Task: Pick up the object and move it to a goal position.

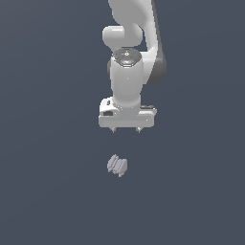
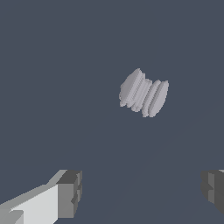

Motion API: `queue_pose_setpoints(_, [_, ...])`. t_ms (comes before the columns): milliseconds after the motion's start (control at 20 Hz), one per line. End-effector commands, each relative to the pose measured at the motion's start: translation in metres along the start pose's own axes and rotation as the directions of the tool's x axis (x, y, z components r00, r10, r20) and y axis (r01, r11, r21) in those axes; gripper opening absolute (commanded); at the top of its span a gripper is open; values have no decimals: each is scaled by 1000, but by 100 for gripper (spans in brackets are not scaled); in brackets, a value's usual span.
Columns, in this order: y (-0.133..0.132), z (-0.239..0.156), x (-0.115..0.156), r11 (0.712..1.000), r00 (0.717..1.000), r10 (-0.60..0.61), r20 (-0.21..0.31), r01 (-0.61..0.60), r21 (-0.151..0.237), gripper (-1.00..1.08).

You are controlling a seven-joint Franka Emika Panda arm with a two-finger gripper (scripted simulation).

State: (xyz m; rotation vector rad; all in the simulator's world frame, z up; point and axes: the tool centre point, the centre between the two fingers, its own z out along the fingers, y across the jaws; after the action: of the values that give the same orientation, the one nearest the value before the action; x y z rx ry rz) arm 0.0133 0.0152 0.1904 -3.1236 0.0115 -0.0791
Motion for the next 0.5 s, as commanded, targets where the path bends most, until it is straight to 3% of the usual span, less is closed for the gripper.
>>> queue_pose_setpoints(0, [0,0,0,1000,1000,0,0,0,0,100])
queue_pose_setpoints(450, [-24,-10,2,1000,1000,5,1,-5,27,100])
